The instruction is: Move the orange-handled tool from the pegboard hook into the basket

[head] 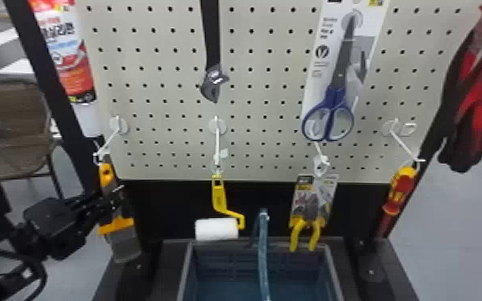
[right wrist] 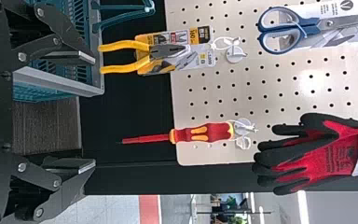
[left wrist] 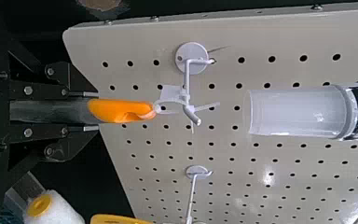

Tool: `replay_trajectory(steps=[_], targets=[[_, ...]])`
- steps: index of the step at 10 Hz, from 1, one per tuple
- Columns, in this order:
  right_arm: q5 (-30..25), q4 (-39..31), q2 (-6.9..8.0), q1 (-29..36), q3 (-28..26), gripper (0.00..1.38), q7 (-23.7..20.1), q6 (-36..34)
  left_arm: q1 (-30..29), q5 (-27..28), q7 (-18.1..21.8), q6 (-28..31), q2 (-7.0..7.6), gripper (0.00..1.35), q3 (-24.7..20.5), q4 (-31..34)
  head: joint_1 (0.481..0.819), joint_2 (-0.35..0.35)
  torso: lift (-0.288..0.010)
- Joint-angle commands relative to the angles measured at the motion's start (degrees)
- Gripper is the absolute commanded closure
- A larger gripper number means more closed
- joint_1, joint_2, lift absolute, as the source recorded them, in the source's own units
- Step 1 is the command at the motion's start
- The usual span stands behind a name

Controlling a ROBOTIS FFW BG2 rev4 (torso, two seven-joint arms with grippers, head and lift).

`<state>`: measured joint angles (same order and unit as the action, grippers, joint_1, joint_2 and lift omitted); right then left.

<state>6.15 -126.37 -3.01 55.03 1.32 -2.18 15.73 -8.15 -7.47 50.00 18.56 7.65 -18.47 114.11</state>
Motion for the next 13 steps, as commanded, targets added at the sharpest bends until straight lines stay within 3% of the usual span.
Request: replay_trajectory(steps=[1,13], targets=[[0.00,0.02,0.02,0.00,0.00,0.48,-0.02,-0.09,0.12,0.00,0.01,-0.02,0.00,1.21,0.01,0.01,0.549,0.000,-0.100],[0.09,0.16,-0.07,-0.12,-0.09,0.48,-0.02,-0.26,-0.25,0.26,-0.35,0.25,0.18,1.21,0.18,1.27,0.549,0.000,-0.100]])
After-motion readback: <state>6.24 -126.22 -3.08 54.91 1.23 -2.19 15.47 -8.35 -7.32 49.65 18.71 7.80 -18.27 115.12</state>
